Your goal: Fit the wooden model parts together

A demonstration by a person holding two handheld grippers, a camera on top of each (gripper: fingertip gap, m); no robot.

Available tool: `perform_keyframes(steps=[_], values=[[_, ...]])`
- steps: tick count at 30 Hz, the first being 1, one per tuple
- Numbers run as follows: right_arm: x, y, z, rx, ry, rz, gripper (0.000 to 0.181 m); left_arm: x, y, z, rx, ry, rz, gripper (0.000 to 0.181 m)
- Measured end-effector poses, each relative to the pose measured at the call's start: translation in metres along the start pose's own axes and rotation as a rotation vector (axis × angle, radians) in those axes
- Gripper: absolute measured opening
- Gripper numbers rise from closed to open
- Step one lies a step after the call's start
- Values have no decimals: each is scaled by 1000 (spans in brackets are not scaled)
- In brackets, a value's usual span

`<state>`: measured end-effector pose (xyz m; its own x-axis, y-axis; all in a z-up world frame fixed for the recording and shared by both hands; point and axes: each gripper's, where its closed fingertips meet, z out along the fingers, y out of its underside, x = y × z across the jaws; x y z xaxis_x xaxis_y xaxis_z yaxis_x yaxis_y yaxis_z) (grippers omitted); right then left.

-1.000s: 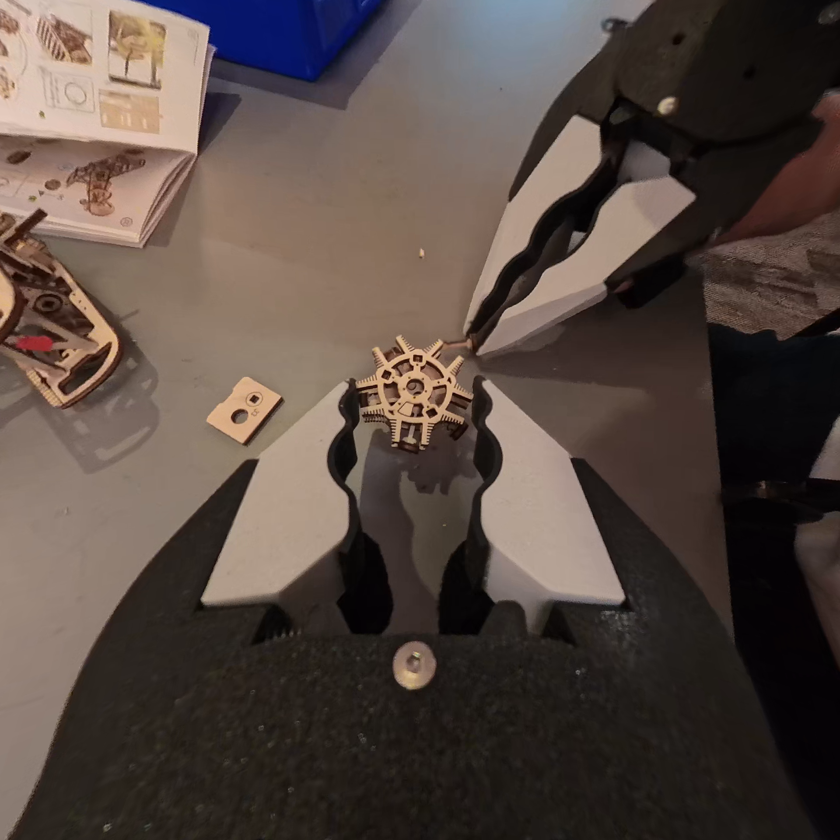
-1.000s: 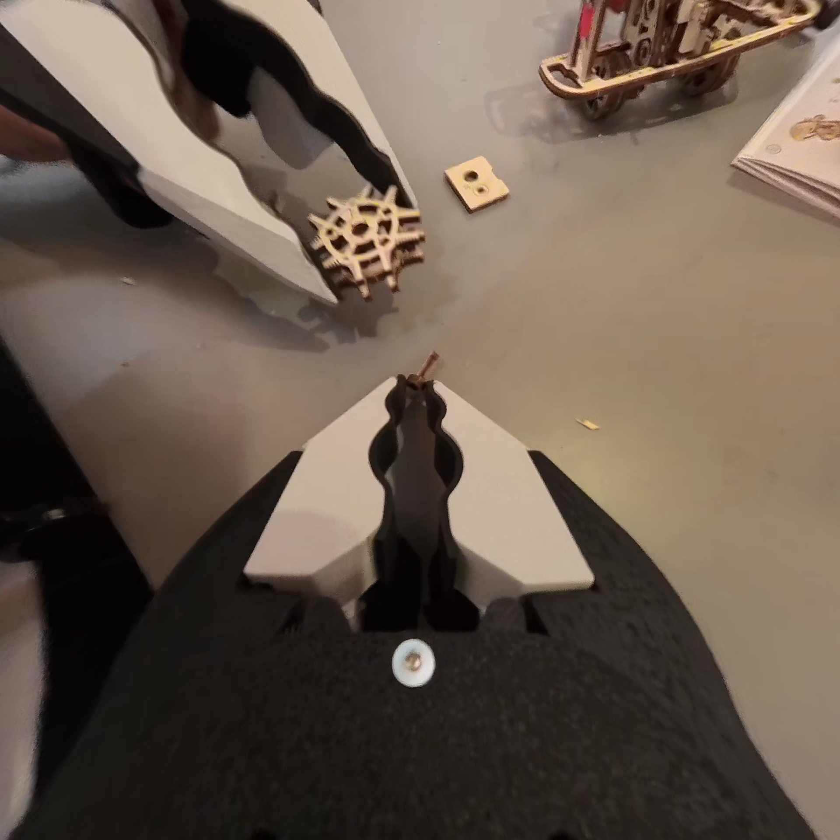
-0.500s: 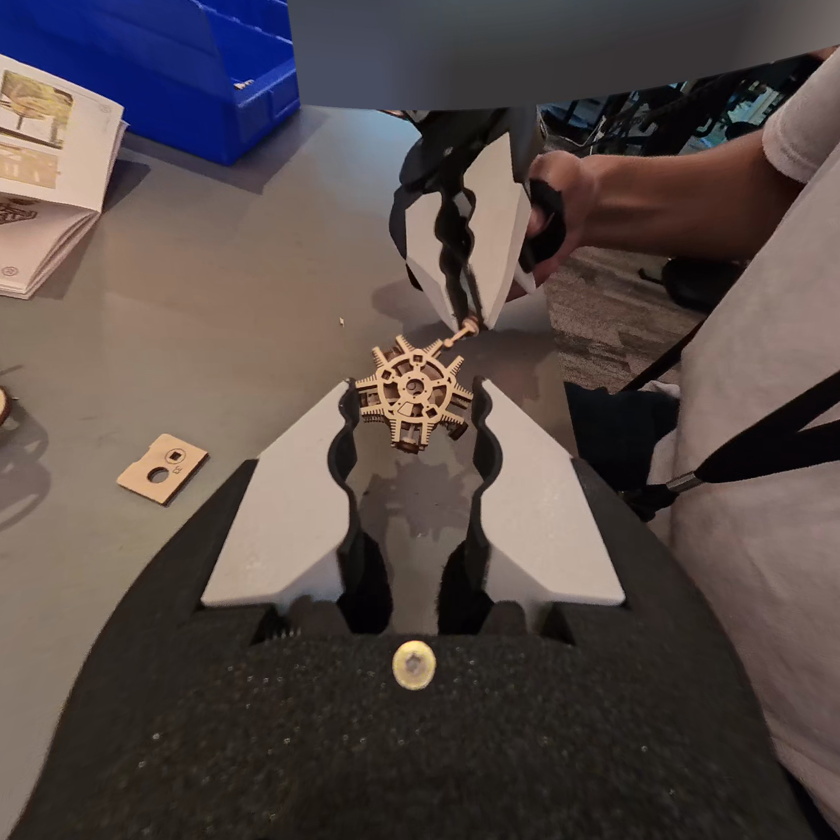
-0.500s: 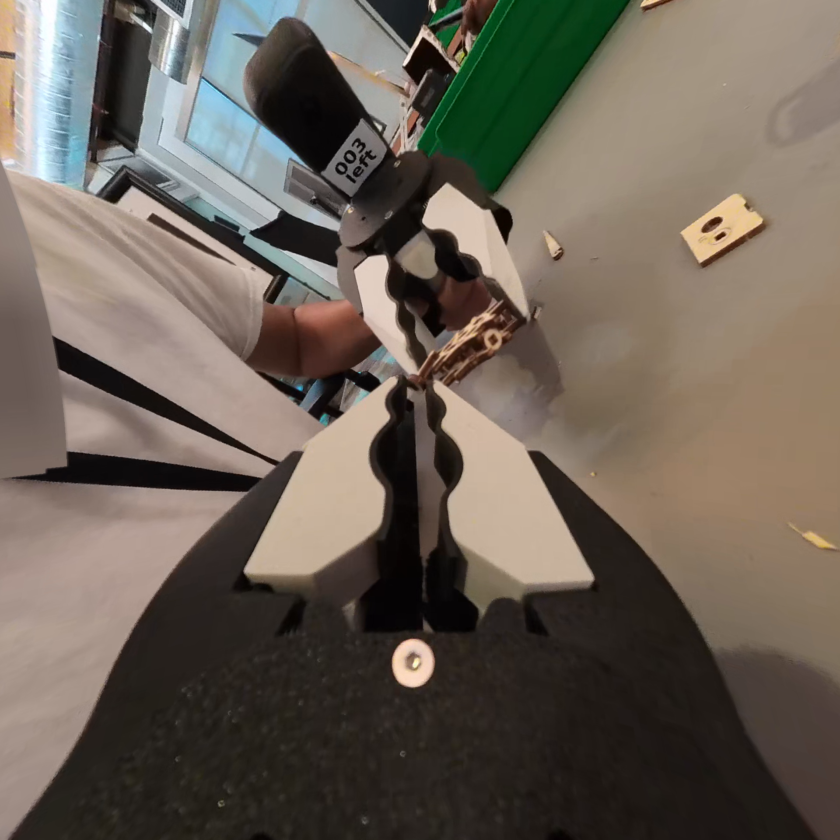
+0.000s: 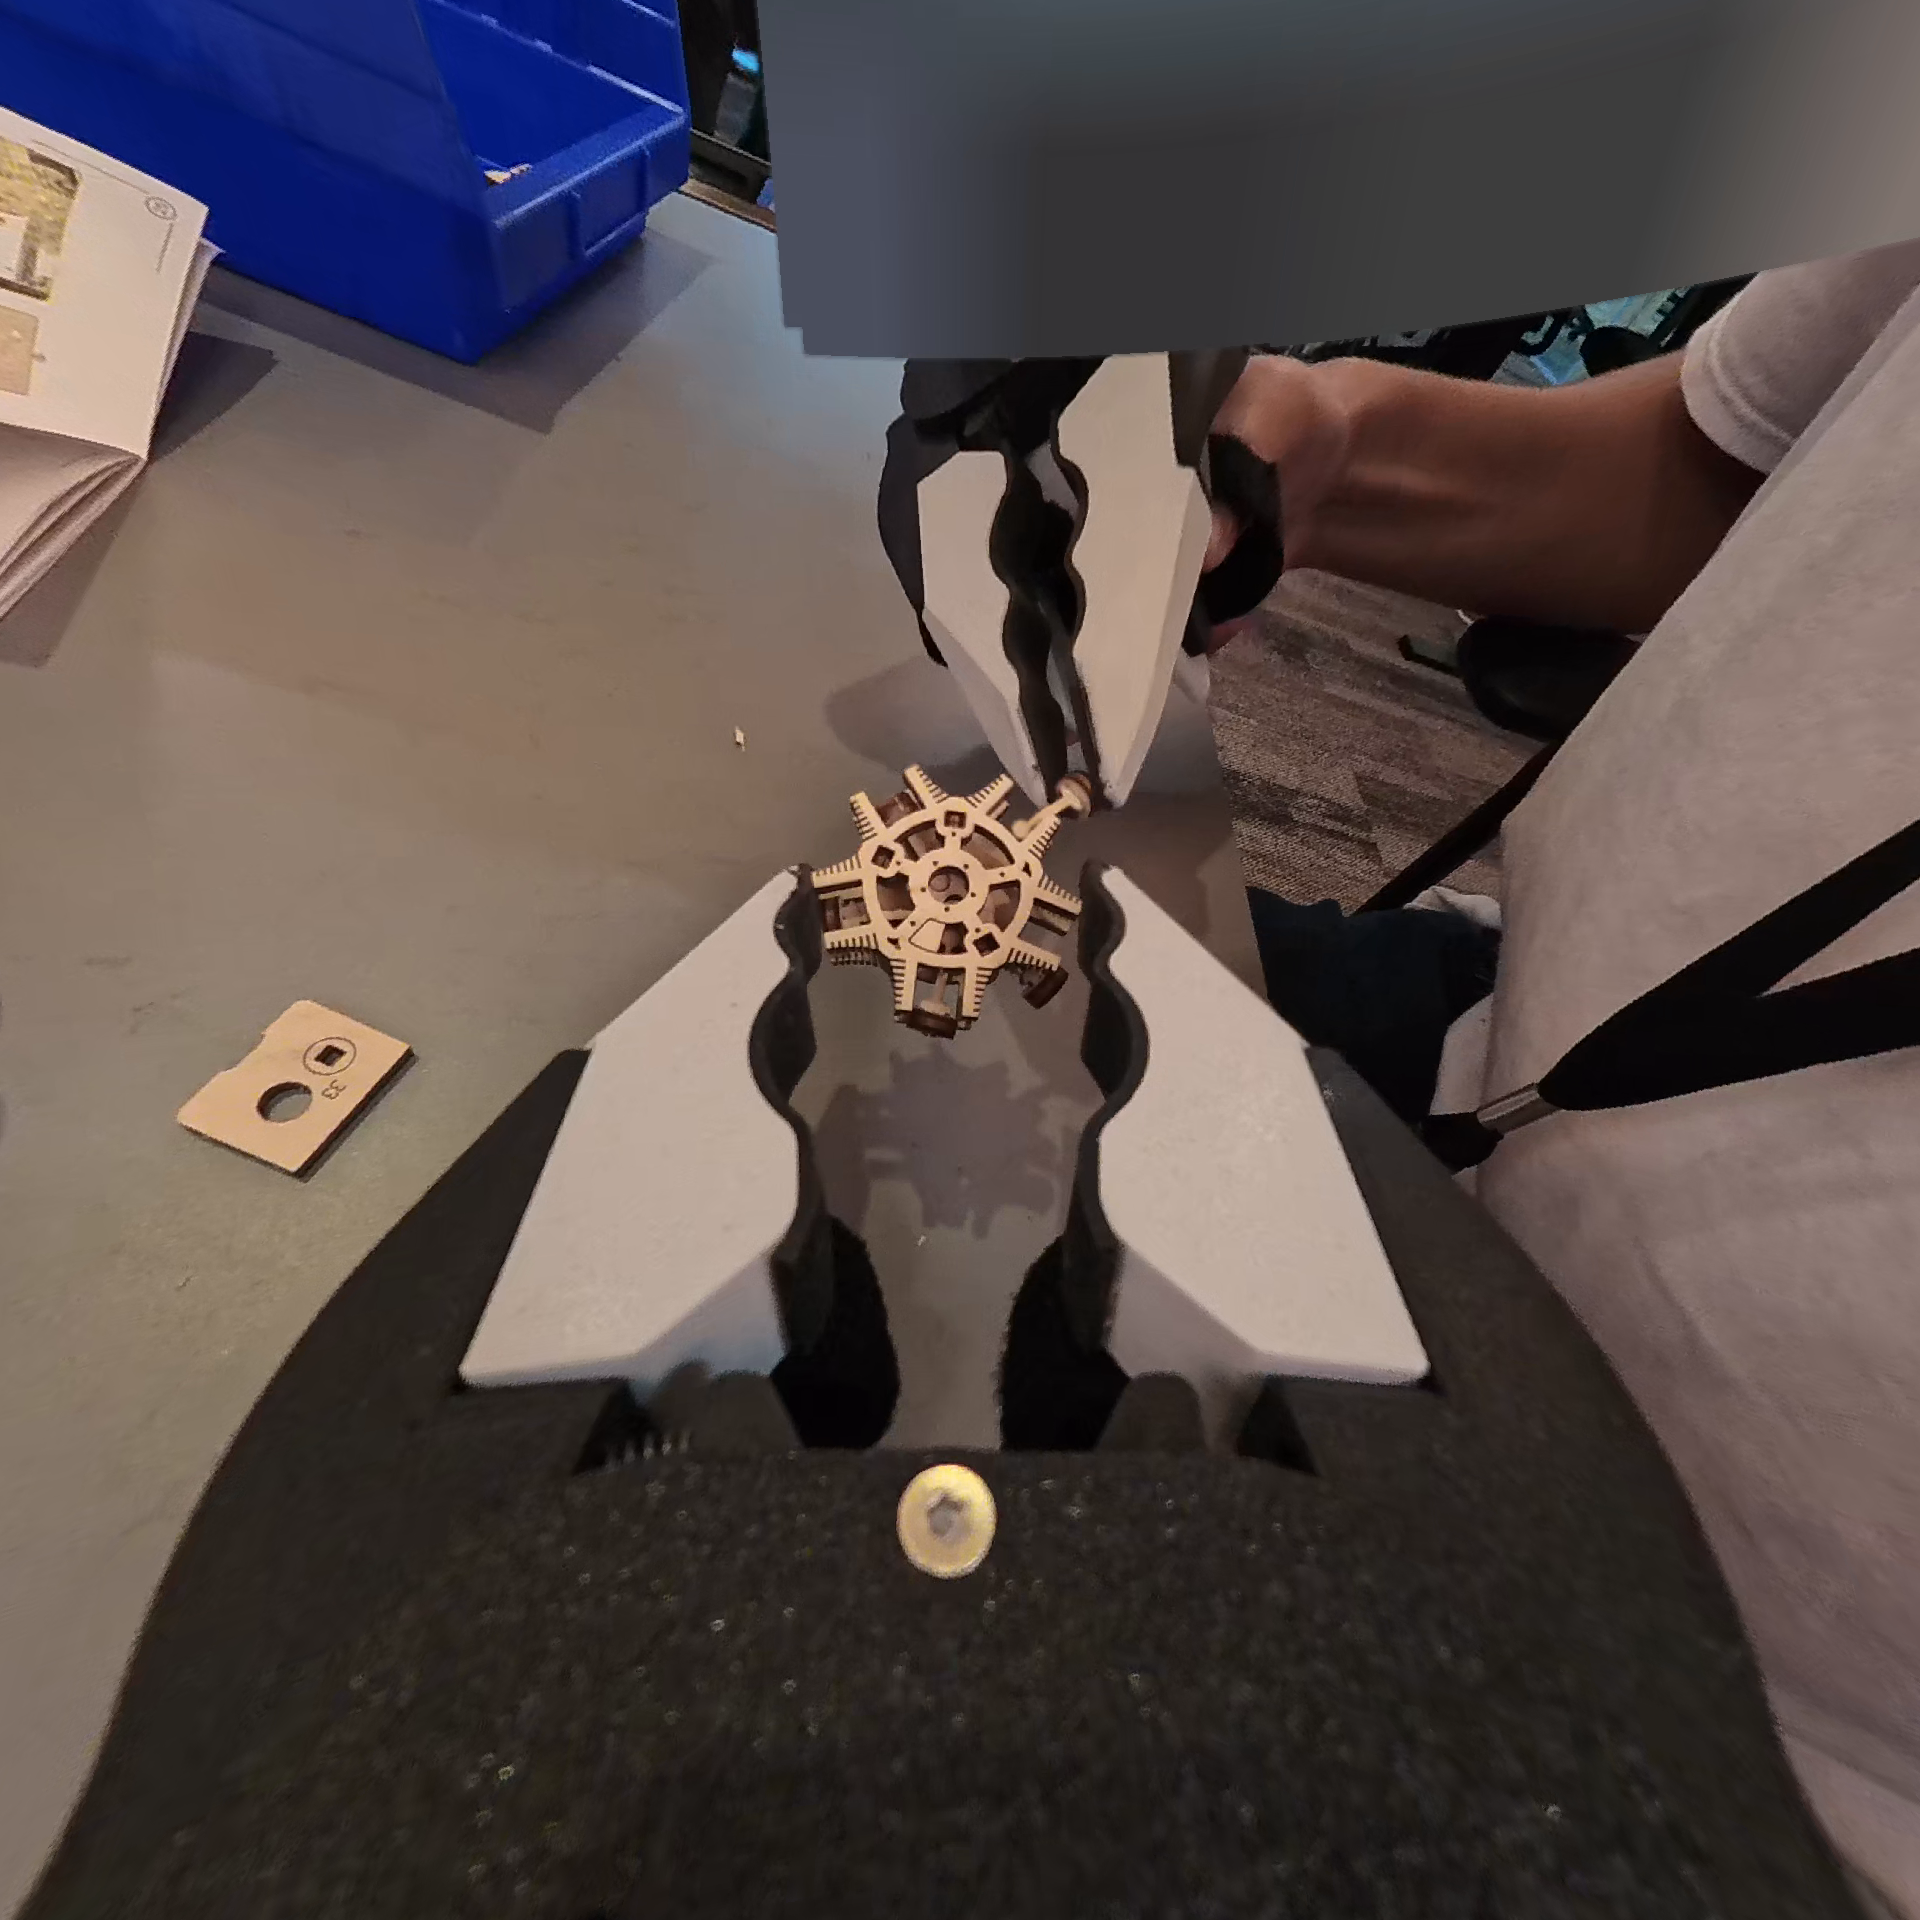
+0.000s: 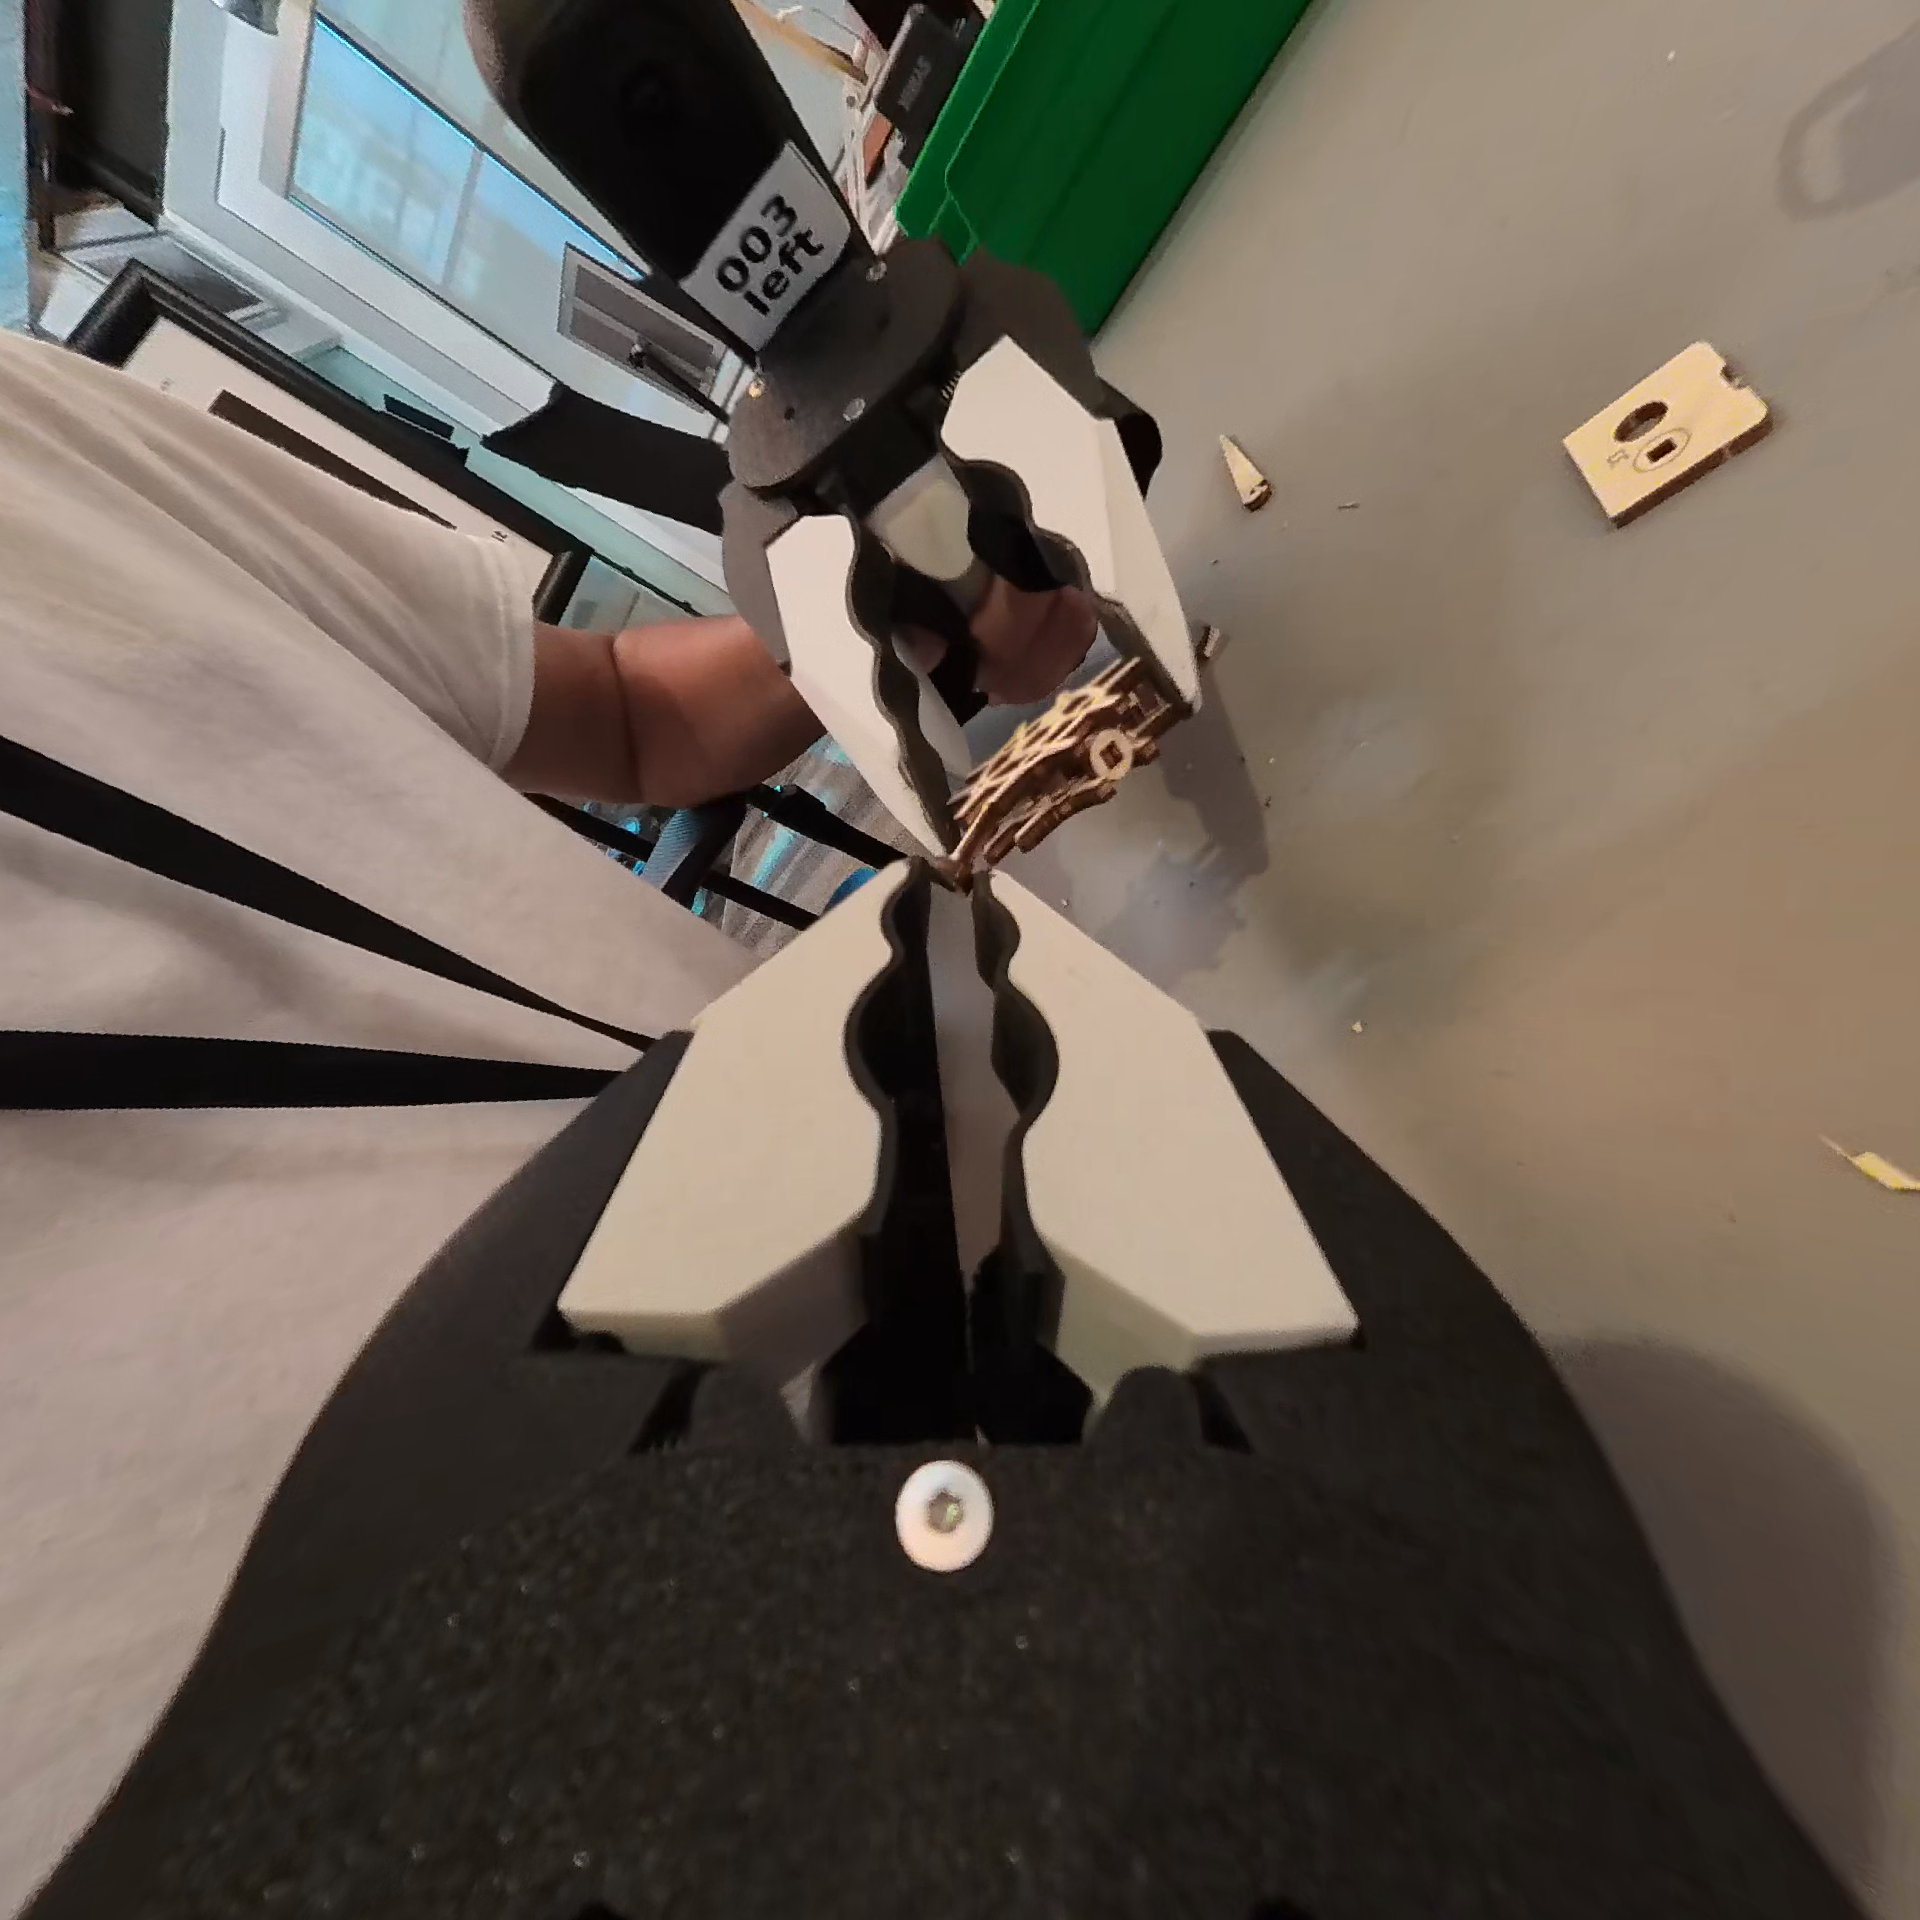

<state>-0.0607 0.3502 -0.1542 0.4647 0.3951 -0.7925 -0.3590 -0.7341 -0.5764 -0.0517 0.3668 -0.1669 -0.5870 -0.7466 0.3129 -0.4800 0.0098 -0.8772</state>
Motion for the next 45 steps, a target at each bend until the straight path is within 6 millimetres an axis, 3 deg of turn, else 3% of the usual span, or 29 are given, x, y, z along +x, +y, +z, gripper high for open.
perform_keyframes(steps=[17,34,45], values=[[5,16,8,-250,139,59,7,8,13,4,-84,13,83,48],[-2,-20,-1,-80,179,14,8,-5,-17,-4,159,47,-157,48],[2,-23,-4,-64,251,-63,12,-9,-17,-7,158,26,-169,47]])
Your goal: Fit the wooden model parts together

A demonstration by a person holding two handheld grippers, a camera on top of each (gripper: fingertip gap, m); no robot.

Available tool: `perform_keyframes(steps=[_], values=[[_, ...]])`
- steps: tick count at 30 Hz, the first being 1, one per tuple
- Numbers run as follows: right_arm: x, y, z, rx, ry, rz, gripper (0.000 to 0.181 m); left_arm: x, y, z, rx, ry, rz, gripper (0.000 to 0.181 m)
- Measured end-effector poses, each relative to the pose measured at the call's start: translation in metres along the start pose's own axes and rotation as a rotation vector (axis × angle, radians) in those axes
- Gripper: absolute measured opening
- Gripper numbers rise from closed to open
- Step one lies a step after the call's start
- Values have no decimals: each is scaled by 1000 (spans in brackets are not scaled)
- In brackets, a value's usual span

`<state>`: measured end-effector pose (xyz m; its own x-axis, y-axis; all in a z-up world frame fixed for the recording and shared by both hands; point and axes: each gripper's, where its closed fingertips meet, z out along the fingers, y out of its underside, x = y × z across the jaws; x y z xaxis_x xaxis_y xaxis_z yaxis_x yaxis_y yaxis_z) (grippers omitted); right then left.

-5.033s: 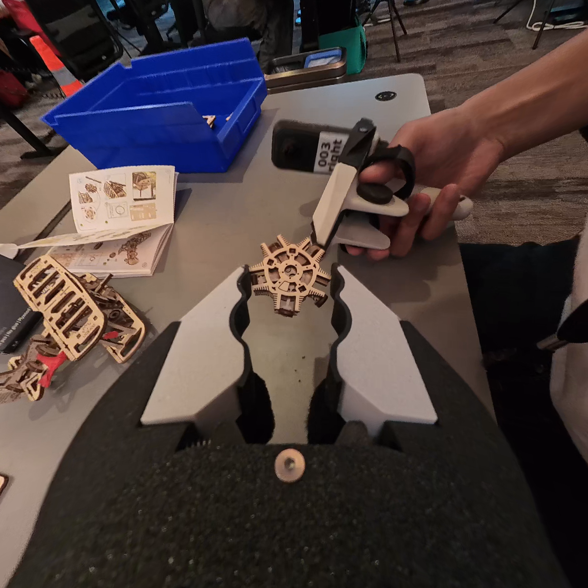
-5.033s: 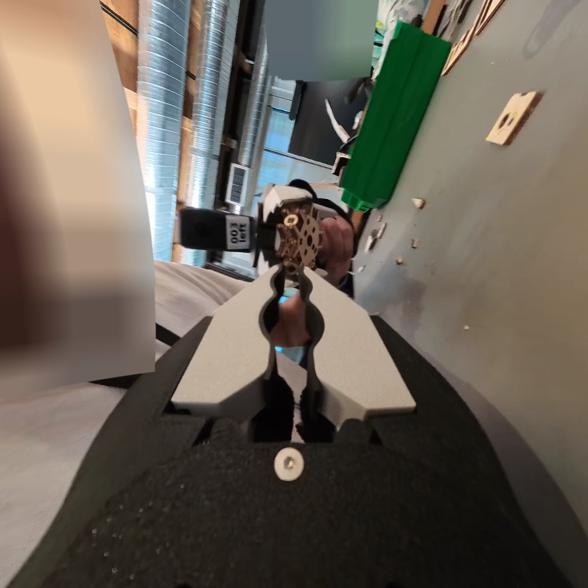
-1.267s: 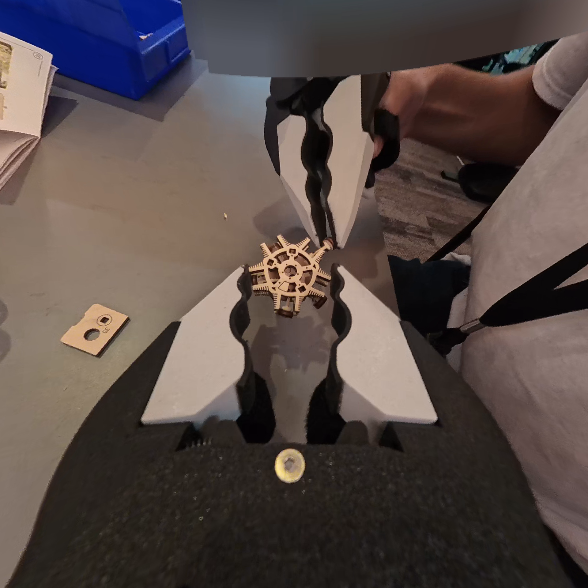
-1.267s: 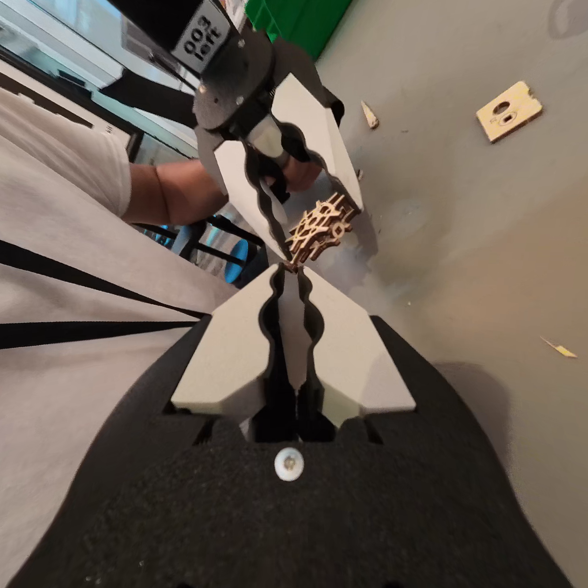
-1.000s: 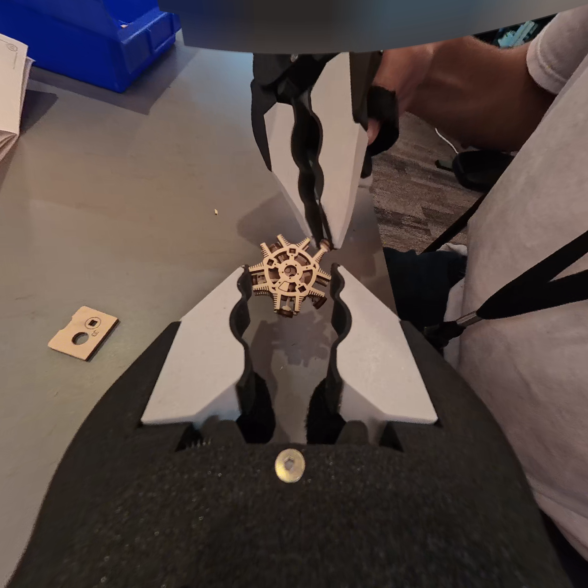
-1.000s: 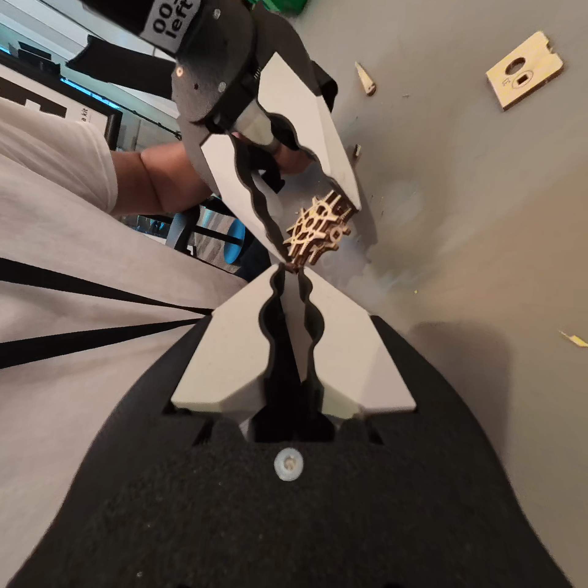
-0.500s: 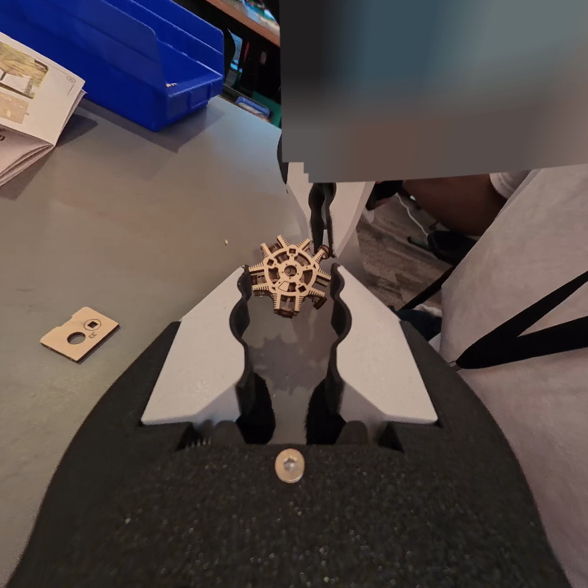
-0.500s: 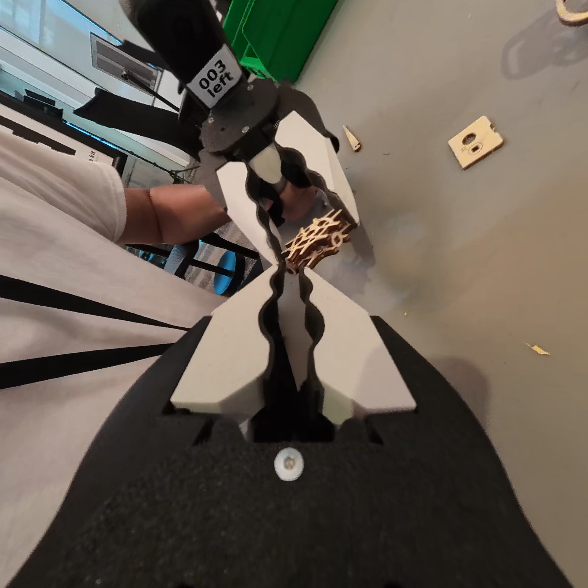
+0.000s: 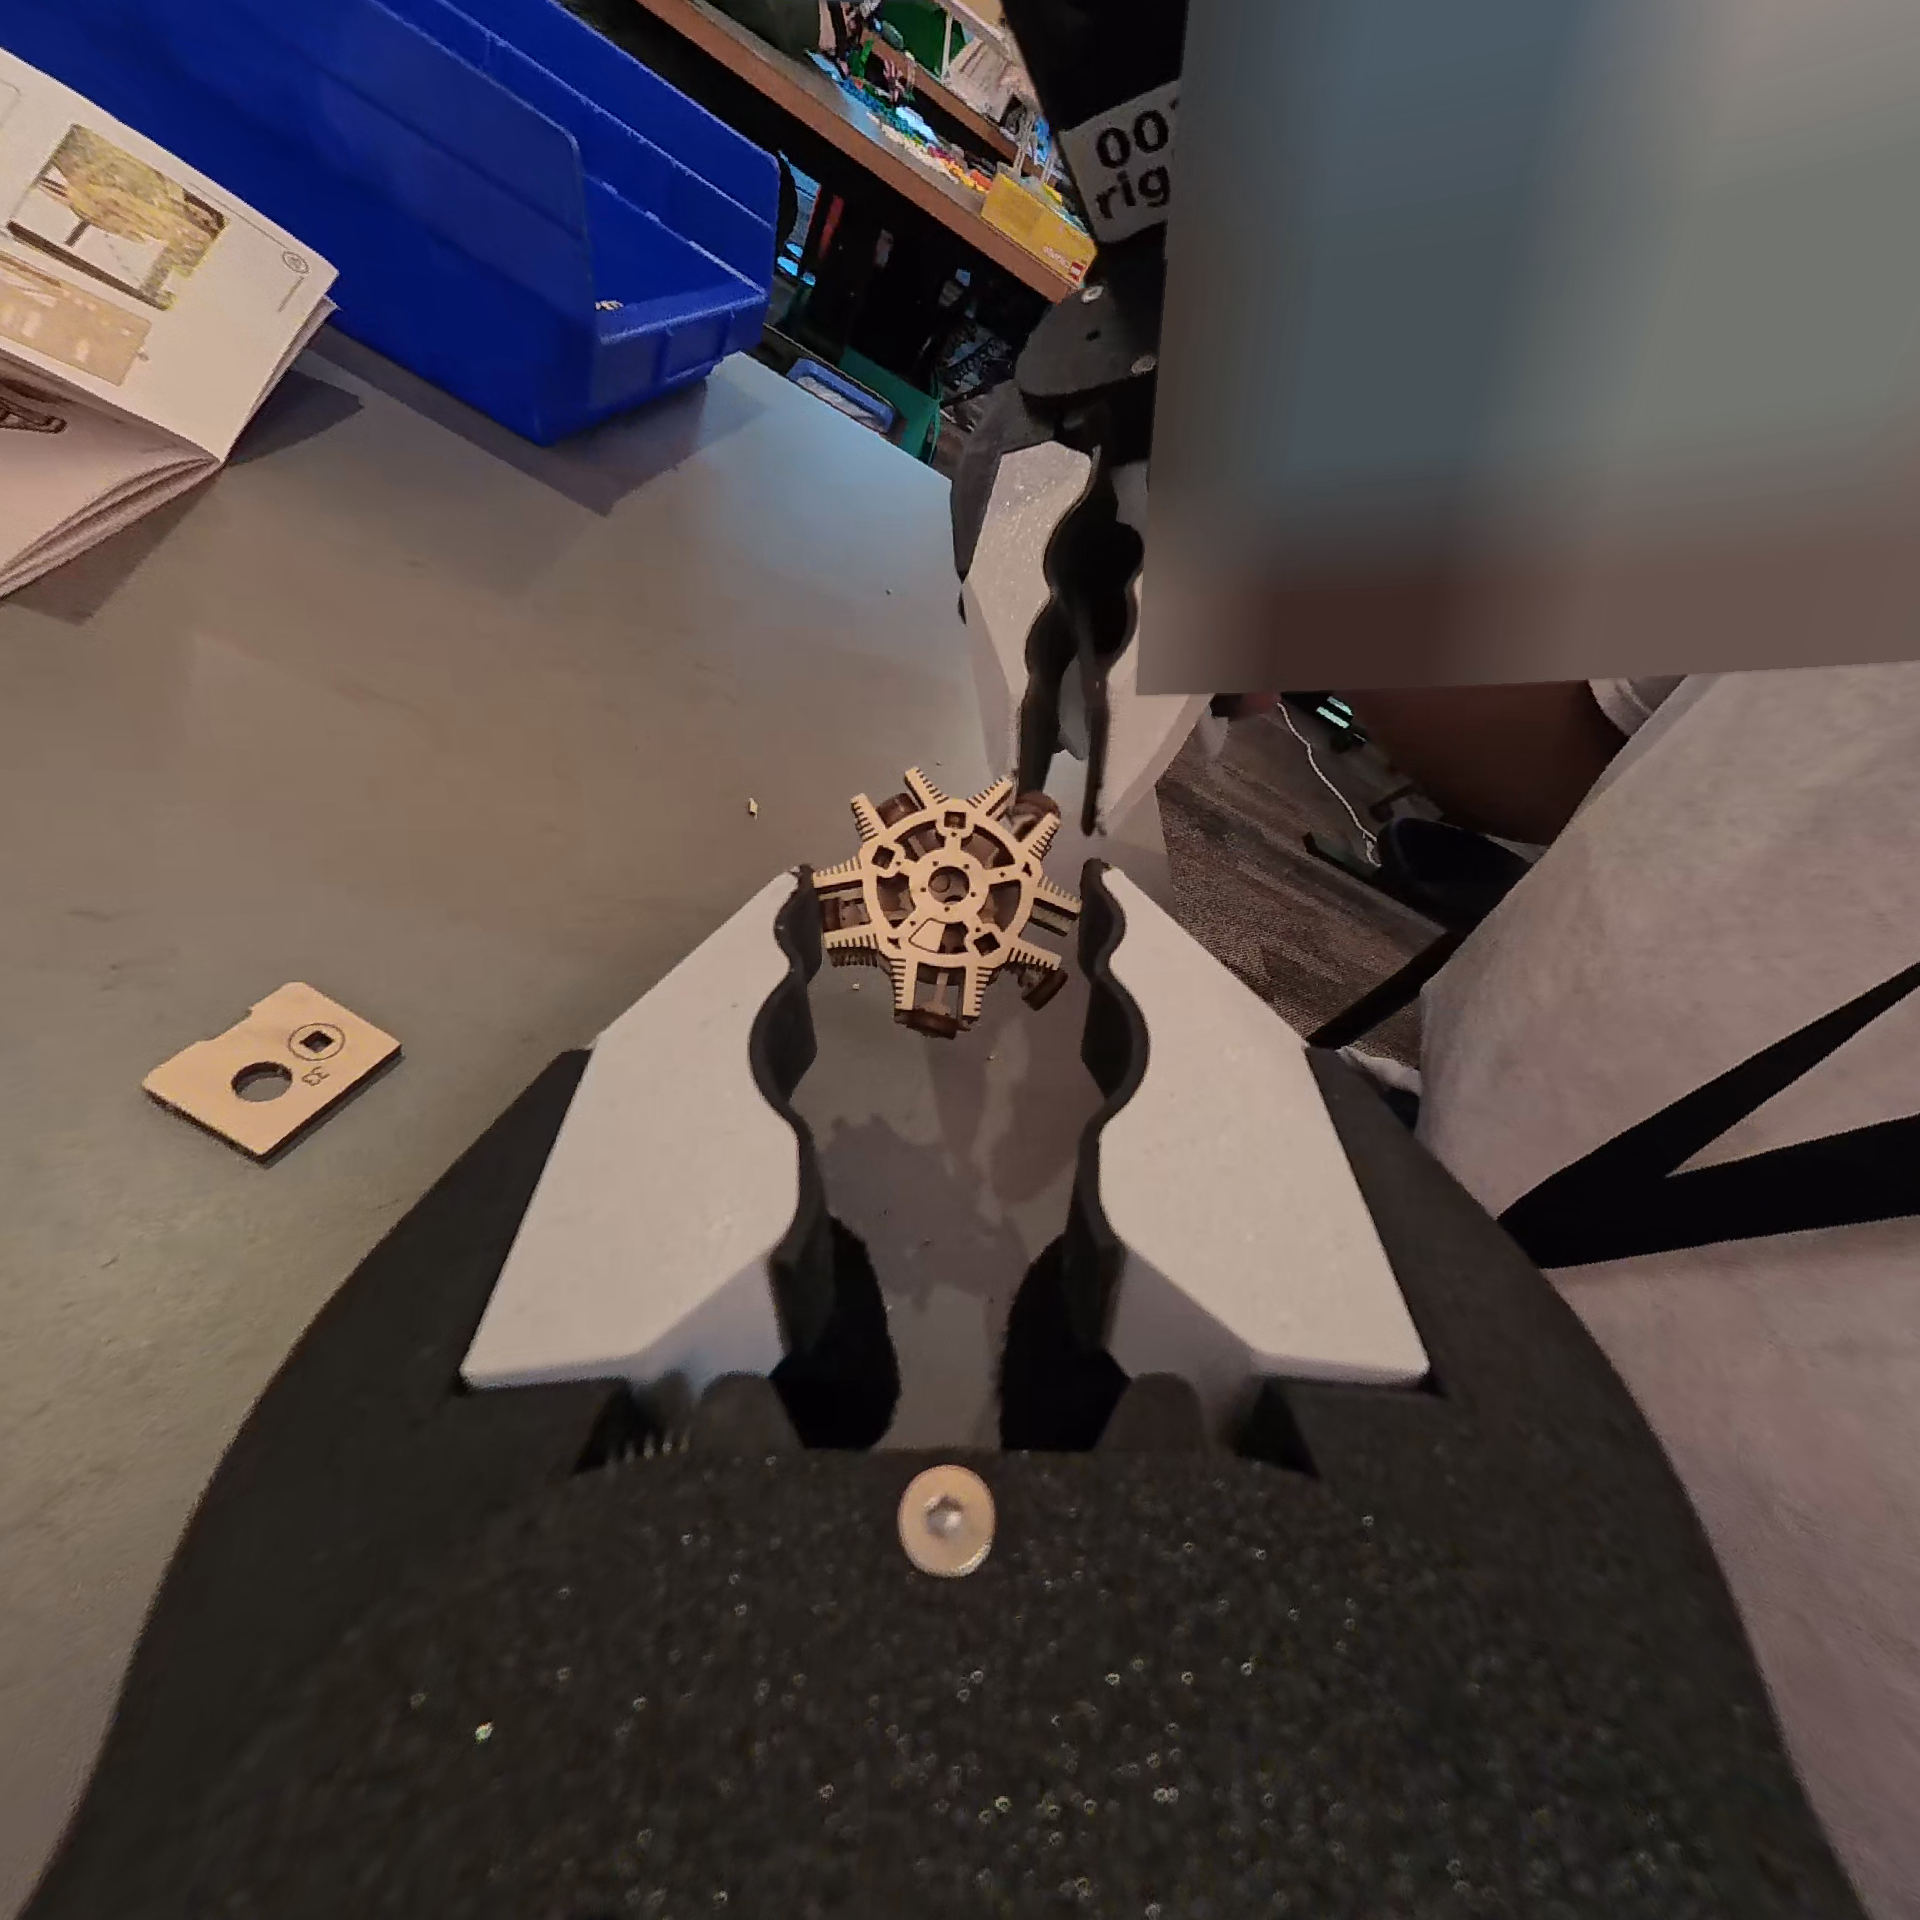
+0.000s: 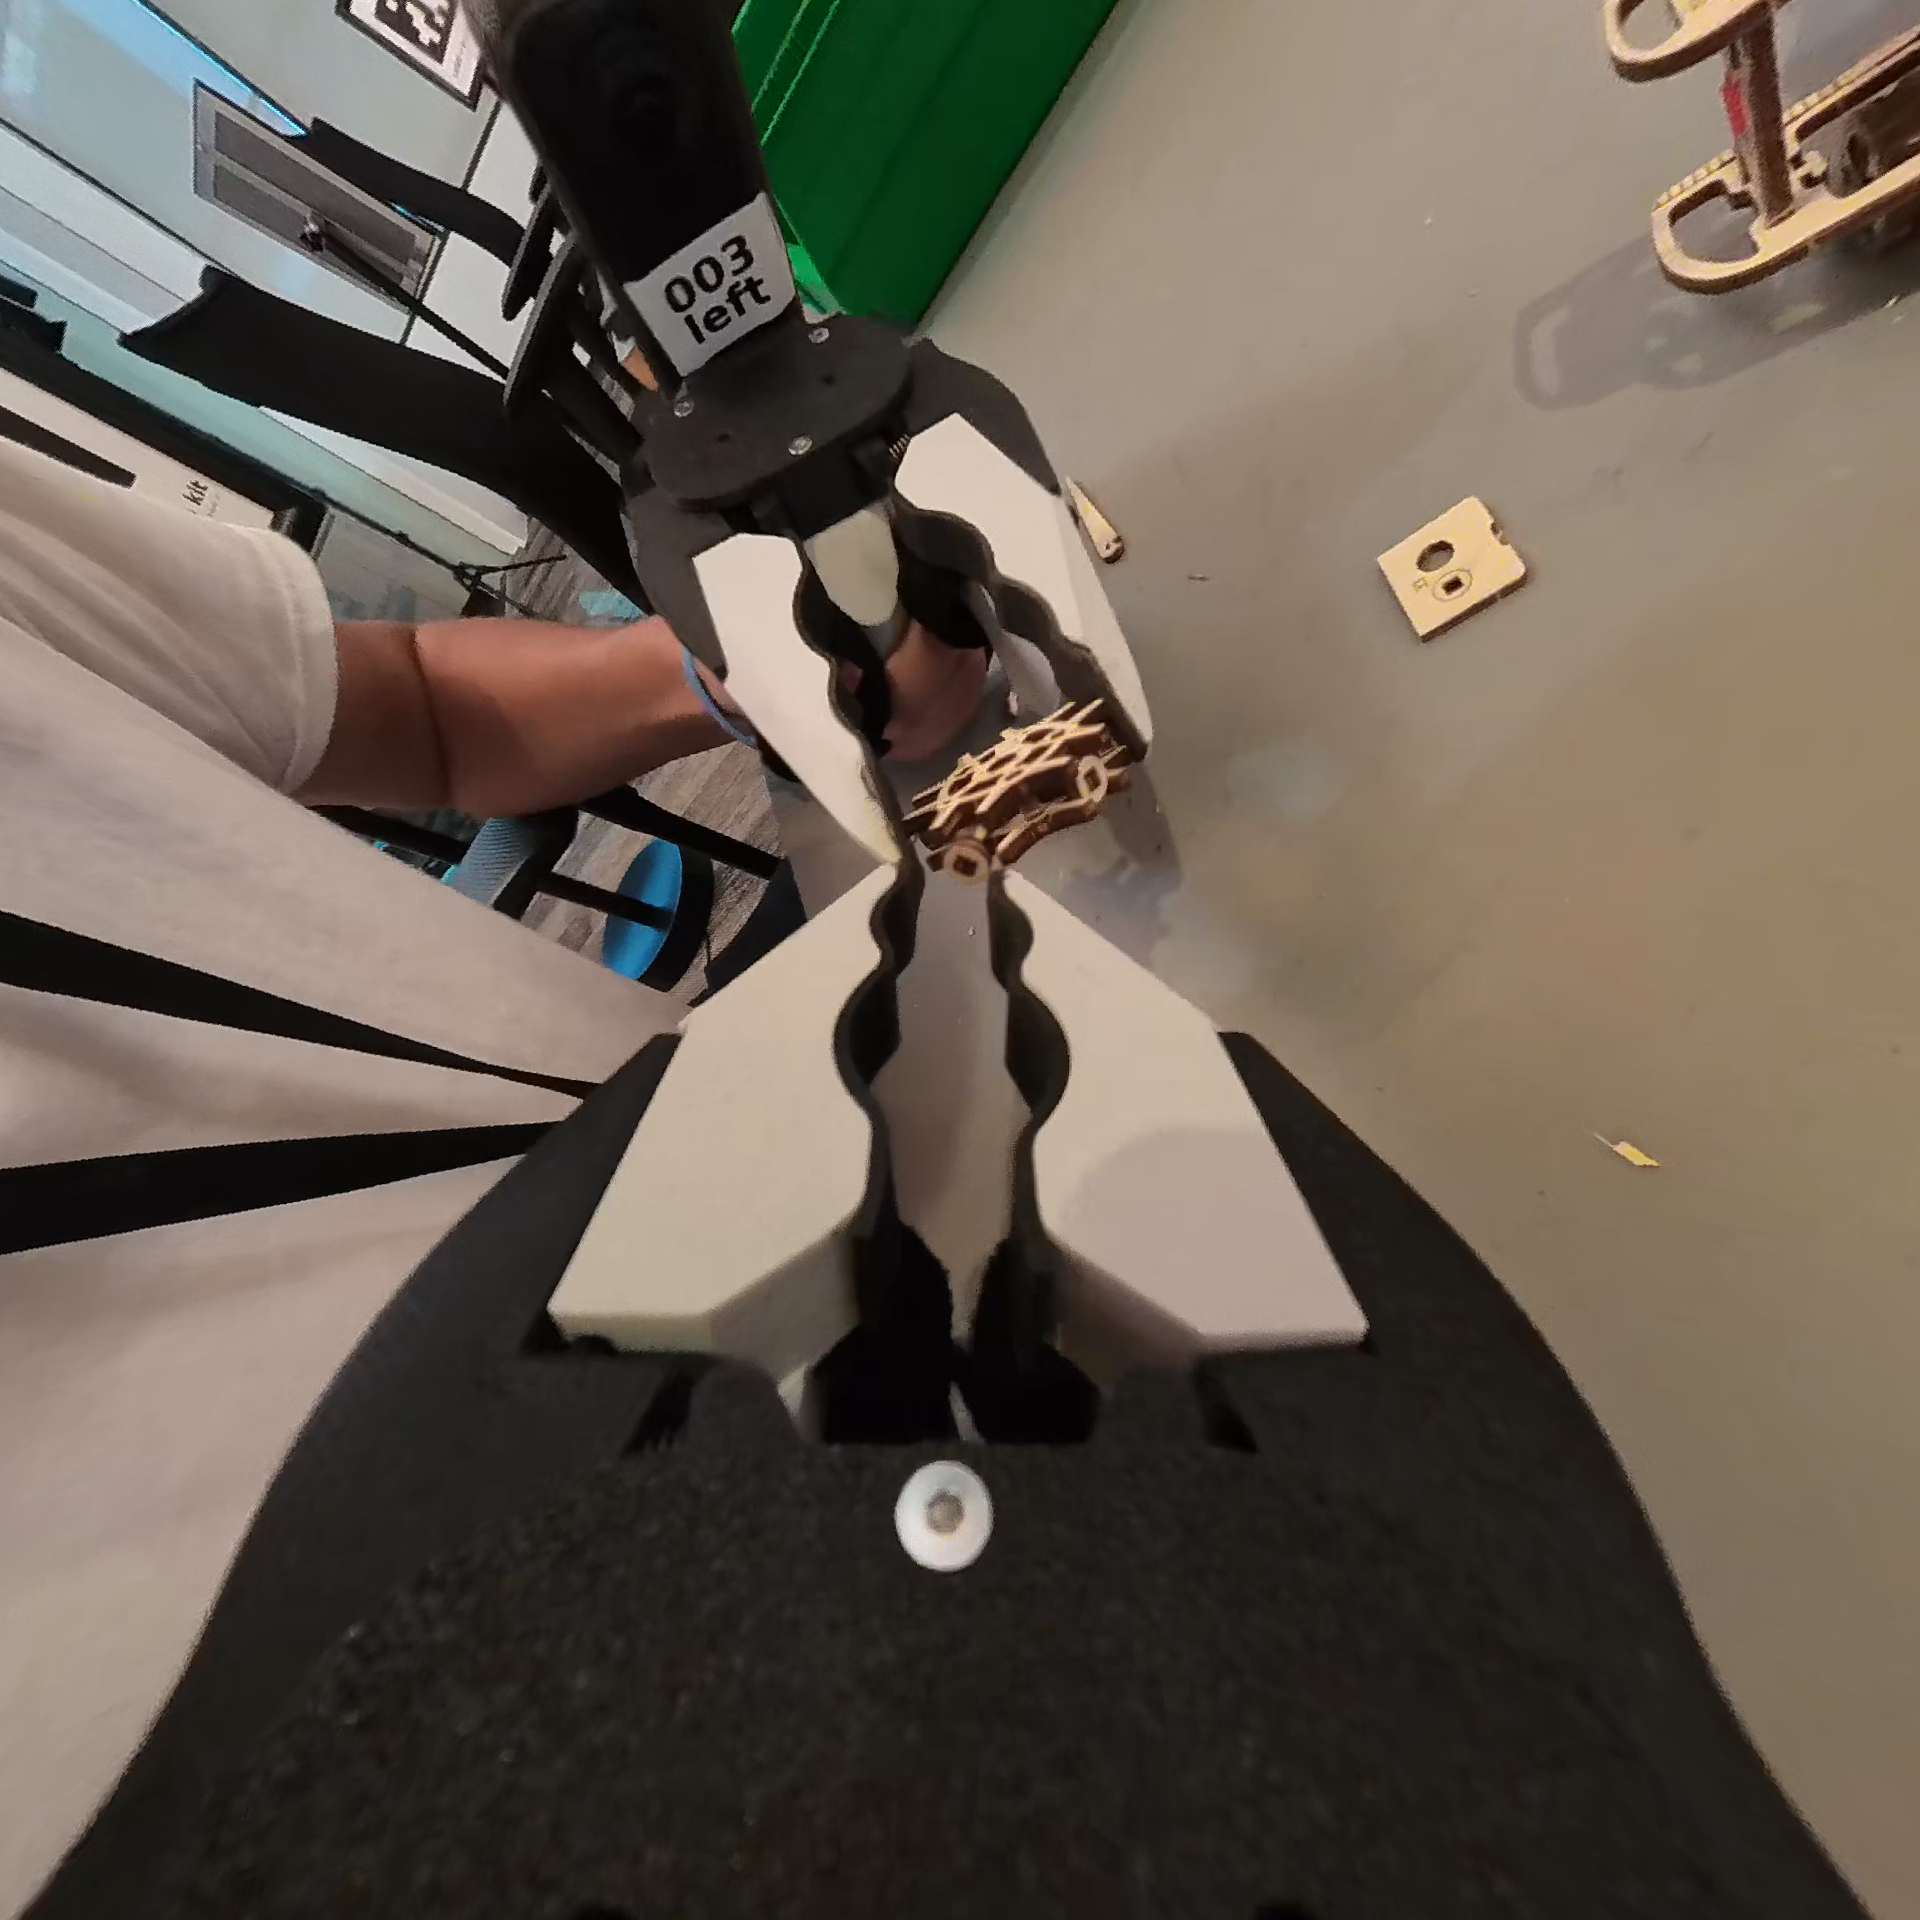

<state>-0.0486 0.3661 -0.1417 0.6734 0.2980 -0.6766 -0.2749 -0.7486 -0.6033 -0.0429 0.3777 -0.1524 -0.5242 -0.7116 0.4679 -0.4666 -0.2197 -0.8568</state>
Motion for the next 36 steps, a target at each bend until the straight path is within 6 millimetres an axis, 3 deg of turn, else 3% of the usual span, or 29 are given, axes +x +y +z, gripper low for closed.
perform_keyframes(steps=[13,18,24,29,36], values=[[-2,-5,-5,48,87,-164,9,-3,3,0,-21,-28,27,47],[9,-7,-9,97,149,-191,11,-5,2,-1,-29,-65,71,47],[17,-2,-1,135,134,-32,14,-6,-1,-3,-37,-107,136,47],[5,-3,1,185,-69,212,15,-7,2,-3,-54,-128,166,47],[8,-1,4,183,-20,187,16,-8,2,-2,-56,-132,170,47]])
